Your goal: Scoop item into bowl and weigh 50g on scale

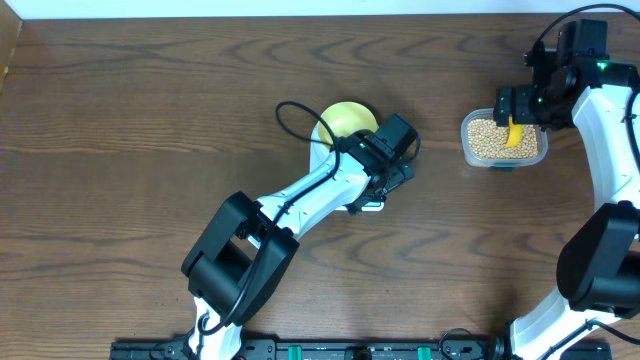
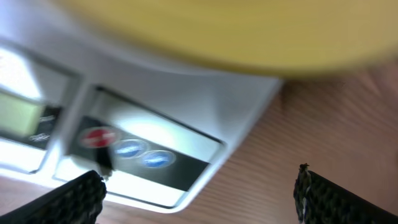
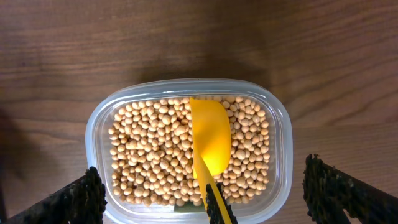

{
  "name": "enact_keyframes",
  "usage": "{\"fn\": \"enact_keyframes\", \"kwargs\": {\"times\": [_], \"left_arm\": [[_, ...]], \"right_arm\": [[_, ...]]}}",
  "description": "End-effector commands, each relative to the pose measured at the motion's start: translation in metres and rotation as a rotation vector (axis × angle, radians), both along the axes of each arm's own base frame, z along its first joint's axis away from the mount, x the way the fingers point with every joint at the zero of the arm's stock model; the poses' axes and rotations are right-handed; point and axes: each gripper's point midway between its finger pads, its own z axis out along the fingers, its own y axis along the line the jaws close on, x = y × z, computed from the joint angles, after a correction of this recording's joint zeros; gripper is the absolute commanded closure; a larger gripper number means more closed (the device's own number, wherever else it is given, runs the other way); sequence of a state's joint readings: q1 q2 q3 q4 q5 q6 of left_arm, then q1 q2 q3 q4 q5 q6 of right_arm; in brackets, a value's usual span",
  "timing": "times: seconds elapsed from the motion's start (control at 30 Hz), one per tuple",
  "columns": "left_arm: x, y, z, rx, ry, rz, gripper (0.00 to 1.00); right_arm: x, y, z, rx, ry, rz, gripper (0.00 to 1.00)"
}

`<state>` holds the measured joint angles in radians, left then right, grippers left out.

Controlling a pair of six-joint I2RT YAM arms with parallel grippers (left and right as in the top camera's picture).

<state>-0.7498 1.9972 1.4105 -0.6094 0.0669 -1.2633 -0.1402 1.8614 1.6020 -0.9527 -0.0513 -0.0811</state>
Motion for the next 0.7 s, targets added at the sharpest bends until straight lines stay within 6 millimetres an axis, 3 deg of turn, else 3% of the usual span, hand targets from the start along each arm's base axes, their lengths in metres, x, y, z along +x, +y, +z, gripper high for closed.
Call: {"fn": "enact_keyframes", "kwargs": {"times": [0.0, 0.3, 0.67], "left_arm": [[0.003, 0.012, -0.008, 0.044, -0.005, 0.153, 0.02], [0.034, 0.014, 0.002, 0.059, -0.159, 0.194, 0.02], [0.027, 0.013, -0.005, 0.096, -0.167, 0.164, 0.02]], "right_arm": [[0.002, -0.003, 0.015, -0.016, -0.036, 0.004, 0.01], [0.002, -0.003, 0.015, -0.016, -0.036, 0.004, 0.01], [0.002, -0.003, 0.015, -0.016, -0.036, 0.004, 0.01]]}}
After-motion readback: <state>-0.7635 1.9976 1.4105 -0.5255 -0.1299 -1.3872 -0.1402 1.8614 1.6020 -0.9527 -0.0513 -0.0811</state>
